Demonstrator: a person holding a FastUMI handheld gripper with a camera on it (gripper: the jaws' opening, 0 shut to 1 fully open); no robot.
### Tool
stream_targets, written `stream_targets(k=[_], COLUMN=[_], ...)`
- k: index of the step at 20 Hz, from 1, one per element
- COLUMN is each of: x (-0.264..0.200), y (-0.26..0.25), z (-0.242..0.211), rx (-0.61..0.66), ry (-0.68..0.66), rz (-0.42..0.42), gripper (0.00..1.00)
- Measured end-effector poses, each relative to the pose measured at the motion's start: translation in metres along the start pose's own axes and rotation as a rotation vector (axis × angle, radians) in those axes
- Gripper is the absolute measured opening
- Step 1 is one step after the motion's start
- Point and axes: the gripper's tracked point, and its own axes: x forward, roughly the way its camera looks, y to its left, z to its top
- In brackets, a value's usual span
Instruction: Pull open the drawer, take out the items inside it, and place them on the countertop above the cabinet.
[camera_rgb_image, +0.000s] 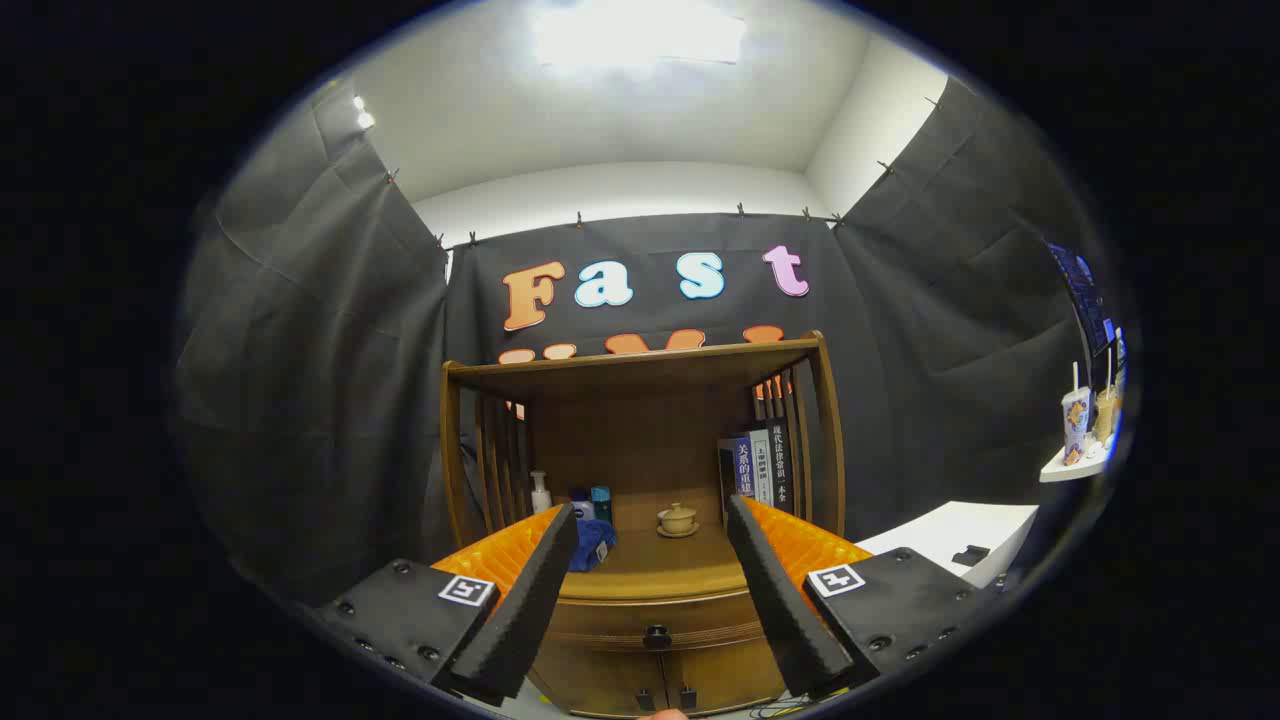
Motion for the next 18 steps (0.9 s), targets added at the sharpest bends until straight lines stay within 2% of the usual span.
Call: stream_targets(k=[18], x=[0.0026], y=[-0.0034], z=[-0.0027], rx=[0.017], ry=[0.006], rz=[-0.015], gripper=[0.98])
